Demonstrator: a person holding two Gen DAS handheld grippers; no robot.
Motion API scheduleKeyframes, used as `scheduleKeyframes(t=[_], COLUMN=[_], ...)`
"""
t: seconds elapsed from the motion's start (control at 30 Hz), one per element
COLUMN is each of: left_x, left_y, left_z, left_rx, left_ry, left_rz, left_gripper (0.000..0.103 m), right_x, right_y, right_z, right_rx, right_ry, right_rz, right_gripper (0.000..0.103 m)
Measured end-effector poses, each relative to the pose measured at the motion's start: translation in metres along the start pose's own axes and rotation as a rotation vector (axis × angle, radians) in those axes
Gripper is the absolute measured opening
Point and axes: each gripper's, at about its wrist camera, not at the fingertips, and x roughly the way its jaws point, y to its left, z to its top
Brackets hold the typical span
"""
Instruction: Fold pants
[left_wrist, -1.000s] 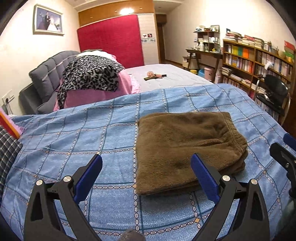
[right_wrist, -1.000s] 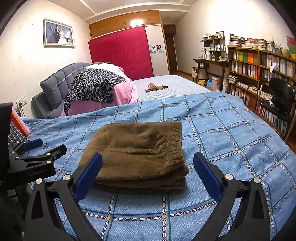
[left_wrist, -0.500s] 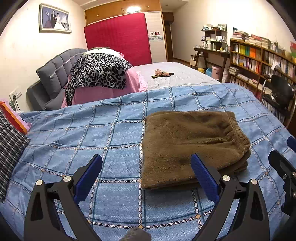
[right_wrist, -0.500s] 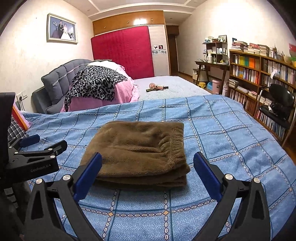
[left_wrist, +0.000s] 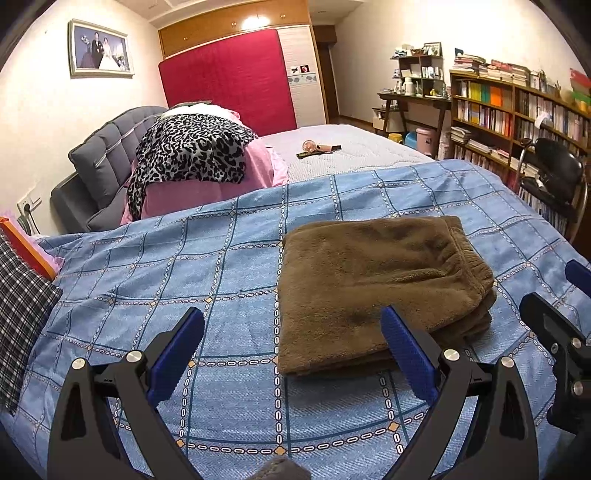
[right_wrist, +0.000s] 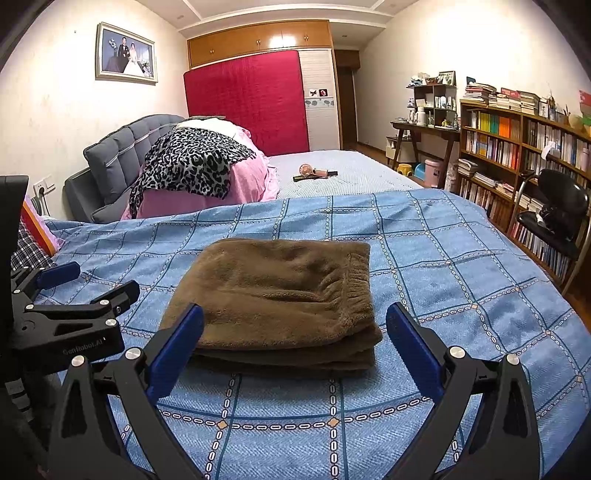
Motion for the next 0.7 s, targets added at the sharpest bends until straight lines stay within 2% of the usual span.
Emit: scheduleKeyframes(t=[0.7], left_x=[0.0058], left_y=[-0.0066], left_z=[0.0028], left_rx=[0.015], left_ry=[0.016], left_rz=[-0.007], left_gripper=[0.096], right_x=[0.0044], right_y=[-0.0046], right_z=[0.0015], right_rx=[-0.001], right_ry=[0.016], right_rz=[-0.009], right_gripper=[0.100])
